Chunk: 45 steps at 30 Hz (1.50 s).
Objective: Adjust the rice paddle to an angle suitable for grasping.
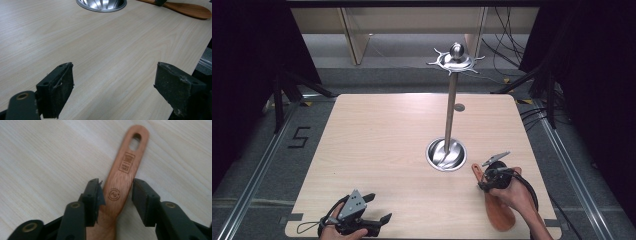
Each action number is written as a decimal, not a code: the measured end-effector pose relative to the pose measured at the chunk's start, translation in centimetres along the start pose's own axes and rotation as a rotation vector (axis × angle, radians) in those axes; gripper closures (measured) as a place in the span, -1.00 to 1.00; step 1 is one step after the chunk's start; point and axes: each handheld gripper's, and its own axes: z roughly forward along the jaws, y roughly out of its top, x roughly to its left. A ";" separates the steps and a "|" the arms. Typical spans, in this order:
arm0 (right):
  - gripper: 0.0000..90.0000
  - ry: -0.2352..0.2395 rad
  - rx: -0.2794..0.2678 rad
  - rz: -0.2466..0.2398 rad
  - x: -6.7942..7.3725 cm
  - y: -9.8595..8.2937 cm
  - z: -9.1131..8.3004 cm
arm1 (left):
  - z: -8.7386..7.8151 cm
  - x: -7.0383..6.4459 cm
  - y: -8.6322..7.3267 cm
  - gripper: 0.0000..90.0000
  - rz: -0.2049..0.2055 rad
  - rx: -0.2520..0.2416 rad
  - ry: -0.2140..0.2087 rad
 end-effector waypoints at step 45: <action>0.49 0.019 0.032 -0.200 -1.1 0.3 -4.3 | 0.5 0.1 0.1 -0.67 0.000 -0.013 -0.028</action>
